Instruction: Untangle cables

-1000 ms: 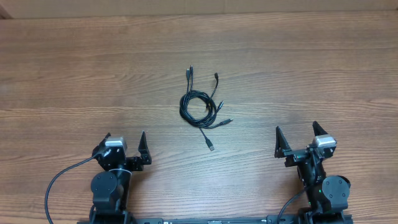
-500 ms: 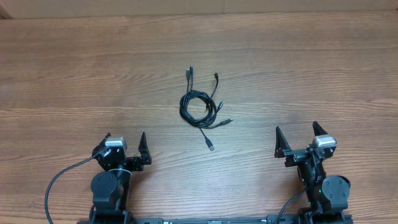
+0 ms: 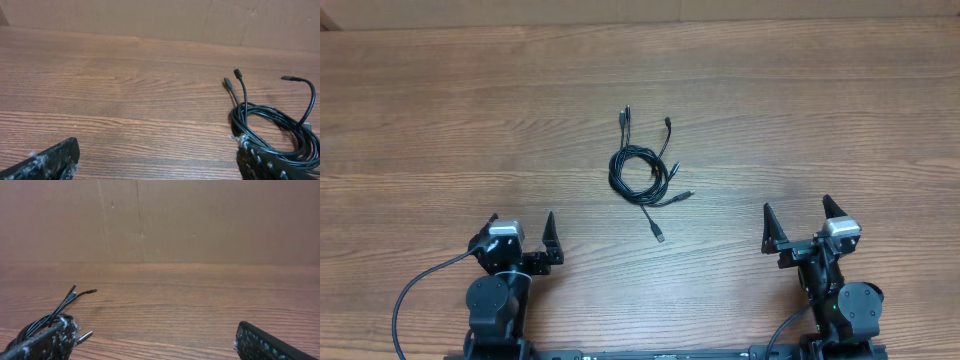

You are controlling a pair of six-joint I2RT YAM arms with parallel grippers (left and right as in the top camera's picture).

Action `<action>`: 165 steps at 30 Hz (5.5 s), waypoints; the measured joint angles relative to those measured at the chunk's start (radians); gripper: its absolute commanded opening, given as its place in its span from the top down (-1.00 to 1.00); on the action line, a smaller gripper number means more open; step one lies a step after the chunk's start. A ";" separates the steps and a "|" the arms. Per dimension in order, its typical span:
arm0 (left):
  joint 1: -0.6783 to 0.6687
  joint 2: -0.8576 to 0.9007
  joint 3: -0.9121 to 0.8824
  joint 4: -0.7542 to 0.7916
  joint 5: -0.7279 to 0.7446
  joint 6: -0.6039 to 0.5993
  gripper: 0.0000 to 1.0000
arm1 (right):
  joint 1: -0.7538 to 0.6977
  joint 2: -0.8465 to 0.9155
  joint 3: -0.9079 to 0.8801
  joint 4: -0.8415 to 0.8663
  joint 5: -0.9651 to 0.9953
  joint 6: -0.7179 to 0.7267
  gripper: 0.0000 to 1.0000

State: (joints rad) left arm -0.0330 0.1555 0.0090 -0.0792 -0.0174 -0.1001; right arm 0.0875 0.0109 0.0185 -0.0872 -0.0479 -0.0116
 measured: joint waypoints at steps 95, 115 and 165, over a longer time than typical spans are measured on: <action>0.000 1.398 1.325 -1.120 0.478 -0.164 -1.00 | 0.000 1.363 1.458 -1.178 -0.479 0.053 -1.00; 0.000 1.815 1.326 -1.012 0.478 -0.209 -1.00 | 0.000 1.592 1.458 -1.103 -0.626 0.174 0.92; -0.203 1.833 1.327 -0.798 0.285 -0.267 -1.00 | 0.510 1.799 1.152 -0.512 0.023 0.954 -0.43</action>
State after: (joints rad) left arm -0.2363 1.9881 1.3361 -0.8776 0.2672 -0.3676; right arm 0.5972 1.8095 1.1702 -0.5995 -0.0250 0.9421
